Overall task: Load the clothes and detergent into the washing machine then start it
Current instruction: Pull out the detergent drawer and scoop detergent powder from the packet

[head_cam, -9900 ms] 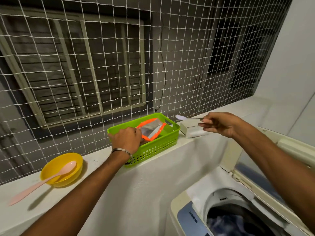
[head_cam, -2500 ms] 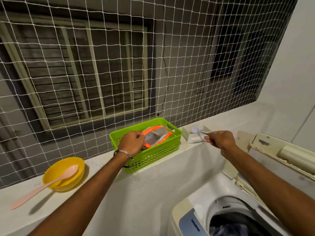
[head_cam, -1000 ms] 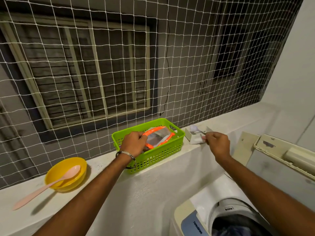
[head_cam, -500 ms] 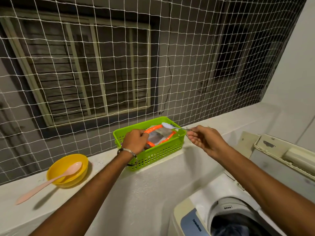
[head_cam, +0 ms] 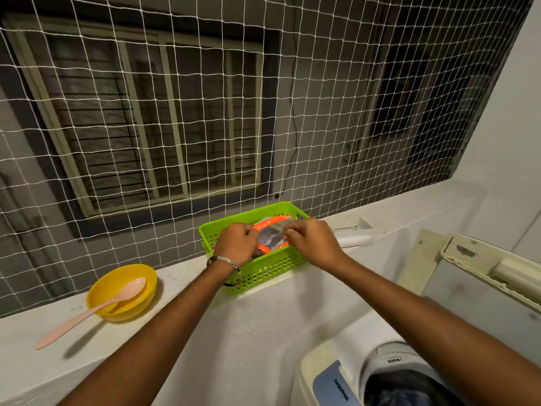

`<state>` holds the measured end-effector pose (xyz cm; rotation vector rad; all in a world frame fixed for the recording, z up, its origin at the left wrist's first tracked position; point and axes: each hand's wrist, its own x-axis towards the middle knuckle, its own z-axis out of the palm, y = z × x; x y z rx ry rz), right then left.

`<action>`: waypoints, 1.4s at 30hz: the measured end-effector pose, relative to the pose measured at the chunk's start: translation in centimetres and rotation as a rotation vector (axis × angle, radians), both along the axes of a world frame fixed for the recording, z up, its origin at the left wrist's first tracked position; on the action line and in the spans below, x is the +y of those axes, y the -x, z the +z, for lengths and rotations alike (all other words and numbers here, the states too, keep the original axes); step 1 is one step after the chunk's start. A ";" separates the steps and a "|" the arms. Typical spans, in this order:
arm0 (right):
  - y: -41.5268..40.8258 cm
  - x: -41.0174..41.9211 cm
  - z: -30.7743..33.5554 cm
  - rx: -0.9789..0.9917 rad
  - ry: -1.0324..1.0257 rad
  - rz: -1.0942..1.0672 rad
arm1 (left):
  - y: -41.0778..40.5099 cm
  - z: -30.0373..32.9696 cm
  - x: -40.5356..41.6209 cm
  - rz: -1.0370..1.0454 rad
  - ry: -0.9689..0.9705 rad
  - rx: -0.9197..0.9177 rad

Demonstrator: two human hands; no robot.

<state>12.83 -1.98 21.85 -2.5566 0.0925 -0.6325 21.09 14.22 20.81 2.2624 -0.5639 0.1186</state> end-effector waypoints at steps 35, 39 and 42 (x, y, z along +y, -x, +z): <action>6.7 -9.3 -3.7 -0.067 -0.093 -0.105 | 6.3 0.5 -4.3 0.104 0.506 -0.334; 8.4 -12.1 -4.1 -0.031 -0.129 -0.170 | 9.6 0.2 -8.8 -0.068 0.525 -0.340; 9.2 -14.4 -4.4 -0.009 -0.167 -0.238 | 11.1 -0.8 -12.3 -0.204 0.534 -0.212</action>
